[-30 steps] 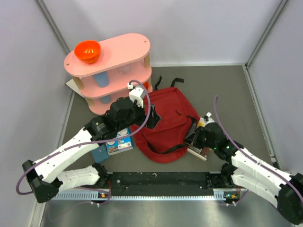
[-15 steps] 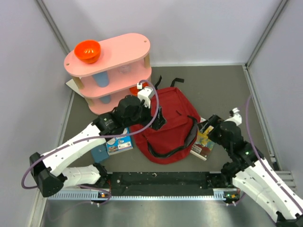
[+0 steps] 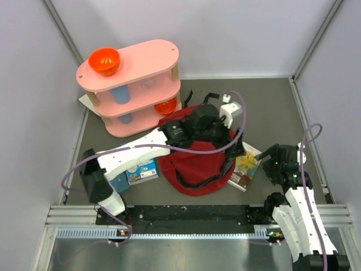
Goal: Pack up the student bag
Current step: Pick up the book from the center of the board.
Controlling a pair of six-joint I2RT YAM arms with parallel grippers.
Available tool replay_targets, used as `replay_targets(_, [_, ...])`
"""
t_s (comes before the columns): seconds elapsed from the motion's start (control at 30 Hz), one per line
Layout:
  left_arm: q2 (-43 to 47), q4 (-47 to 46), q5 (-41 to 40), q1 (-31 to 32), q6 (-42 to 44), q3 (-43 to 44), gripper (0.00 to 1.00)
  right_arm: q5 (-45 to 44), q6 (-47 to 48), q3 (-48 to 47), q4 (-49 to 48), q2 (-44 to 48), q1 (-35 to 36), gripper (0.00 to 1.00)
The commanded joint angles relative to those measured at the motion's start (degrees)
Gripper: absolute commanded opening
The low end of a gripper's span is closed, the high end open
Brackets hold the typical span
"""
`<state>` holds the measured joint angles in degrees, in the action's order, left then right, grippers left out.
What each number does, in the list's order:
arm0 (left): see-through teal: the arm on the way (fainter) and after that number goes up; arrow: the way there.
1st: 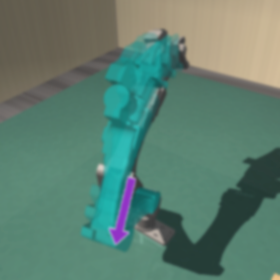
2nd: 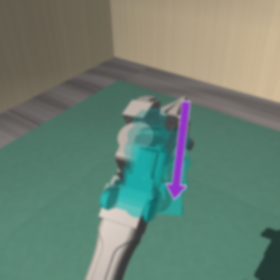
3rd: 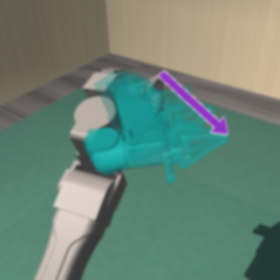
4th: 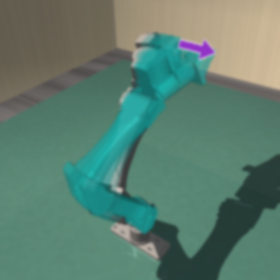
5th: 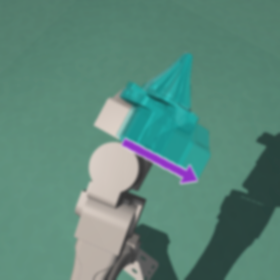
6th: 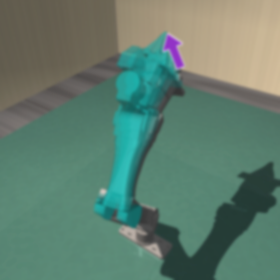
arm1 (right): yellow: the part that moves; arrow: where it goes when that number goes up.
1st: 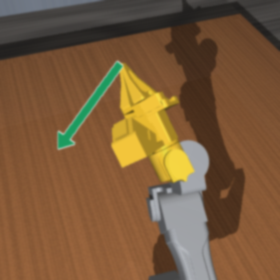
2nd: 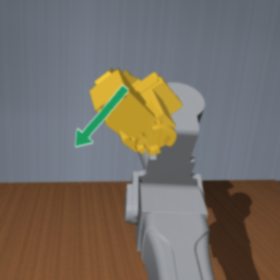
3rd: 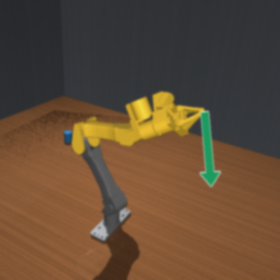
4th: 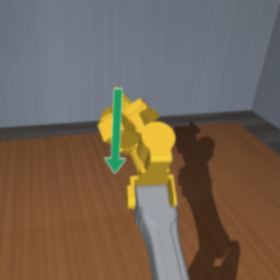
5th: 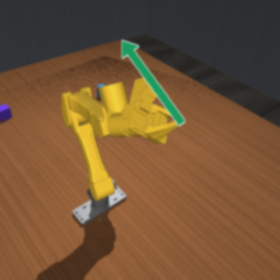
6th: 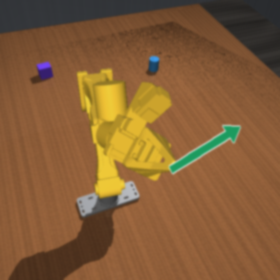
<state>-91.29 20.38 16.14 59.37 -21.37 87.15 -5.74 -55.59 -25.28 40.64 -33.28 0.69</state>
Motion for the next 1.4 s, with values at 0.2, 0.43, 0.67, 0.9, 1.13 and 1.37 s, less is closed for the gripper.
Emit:
replay_targets(0.2, [-8.8, -19.8, 10.9, 2.5, -15.1, -4.9, 0.91, -7.5, -7.2, -0.8, 9.6, 6.5, -6.0, 0.98])
replay_targets(0.43, [-17.4, -23.2, 10.9, 3.0, -21.3, -2.5, 0.89, -10.9, -6.2, -3.5, 11.0, 6.5, -6.2, 0.99])
replay_targets(0.67, [-22.3, -21.2, 2.0, 2.4, -22.7, -2.6, 0.88, -10.8, -4.5, -4.3, 12.0, 8.0, -6.2, 0.99])
replay_targets(0.9, [-27.3, -14.1, -5.8, 0.8, -19.9, -0.8, 0.90, -6.7, -3.0, -2.9, 11.3, 9.2, -6.2, 0.99])
replay_targets(1.13, [-26.0, -5.1, -17.7, -1.2, -15.2, -0.8, 0.91, 1.2, 1.4, 1.7, 6.2, 8.8, -6.2, 0.98])
replay_targets(1.37, [-24.5, 2.1, -22.6, -4.3, -13.8, -2.1, 0.91, 7.0, 0.6, 4.8, 2.6, 7.0, -6.2, 0.97])
